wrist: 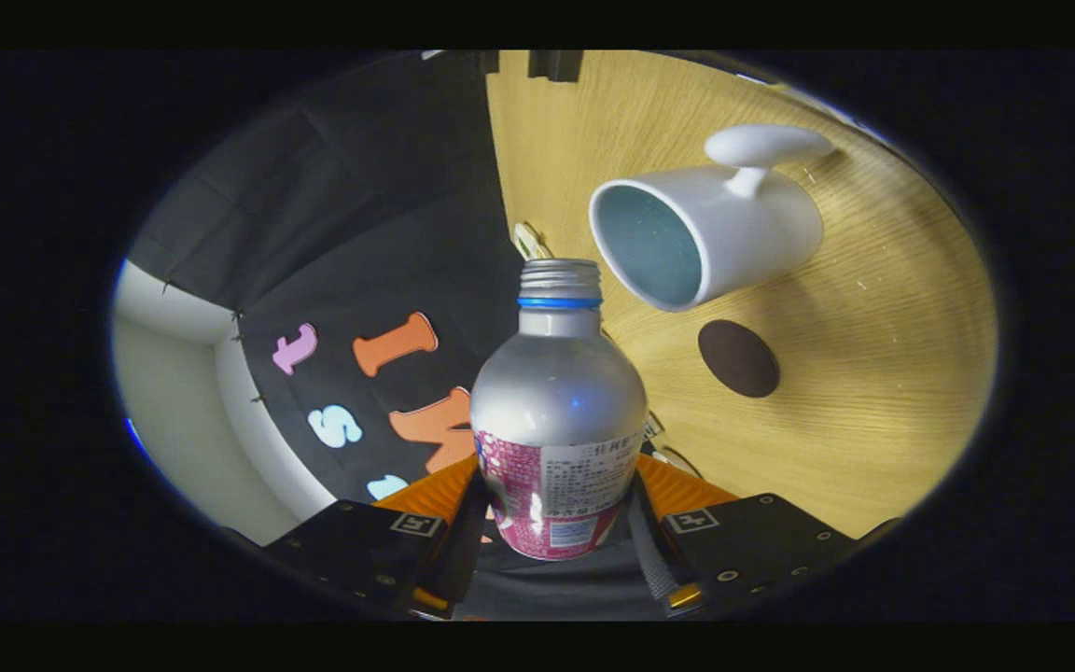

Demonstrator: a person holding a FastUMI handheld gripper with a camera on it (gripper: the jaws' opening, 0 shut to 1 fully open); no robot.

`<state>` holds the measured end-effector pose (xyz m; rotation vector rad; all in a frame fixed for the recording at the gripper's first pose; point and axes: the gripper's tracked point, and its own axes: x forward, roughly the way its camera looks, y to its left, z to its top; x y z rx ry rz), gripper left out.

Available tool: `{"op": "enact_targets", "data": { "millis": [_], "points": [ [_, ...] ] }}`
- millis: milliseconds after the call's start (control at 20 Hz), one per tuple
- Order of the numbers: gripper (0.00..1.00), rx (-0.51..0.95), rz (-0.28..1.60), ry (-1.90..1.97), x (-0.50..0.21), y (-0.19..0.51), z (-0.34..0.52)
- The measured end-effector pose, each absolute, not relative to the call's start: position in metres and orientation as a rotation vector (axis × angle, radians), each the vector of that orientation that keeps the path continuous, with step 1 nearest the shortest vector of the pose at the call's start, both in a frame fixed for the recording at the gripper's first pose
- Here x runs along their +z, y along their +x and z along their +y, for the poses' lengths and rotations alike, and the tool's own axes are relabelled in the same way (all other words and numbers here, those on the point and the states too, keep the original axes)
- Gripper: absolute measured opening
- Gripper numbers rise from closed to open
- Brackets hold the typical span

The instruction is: Take the bottle from table, then pour the juice into the cup, finally place the bottle on the coaster

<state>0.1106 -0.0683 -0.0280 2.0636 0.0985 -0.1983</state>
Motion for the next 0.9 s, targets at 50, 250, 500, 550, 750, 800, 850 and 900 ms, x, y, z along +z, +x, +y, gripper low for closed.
{"op": "enact_targets", "data": {
  "millis": [50,250,500,550,750,800,850,900],
  "points": [
    [0.71,-0.186,0.101,2.033,-0.028,0.108,-0.066],
    [0.71,-0.134,0.036,1.900,-0.011,0.110,-0.070],
    [0.72,-0.056,0.049,1.523,0.009,0.116,-0.067],
    [0.72,-0.067,0.058,1.447,0.007,0.117,-0.071],
    [0.73,-0.075,0.081,1.193,0.008,0.125,-0.073],
    [0.73,-0.081,0.093,1.123,0.004,0.128,-0.073],
    [0.73,-0.097,0.104,1.054,-0.002,0.131,-0.075],
    [0.74,-0.108,0.127,0.990,-0.009,0.132,-0.074]
  ]
}}
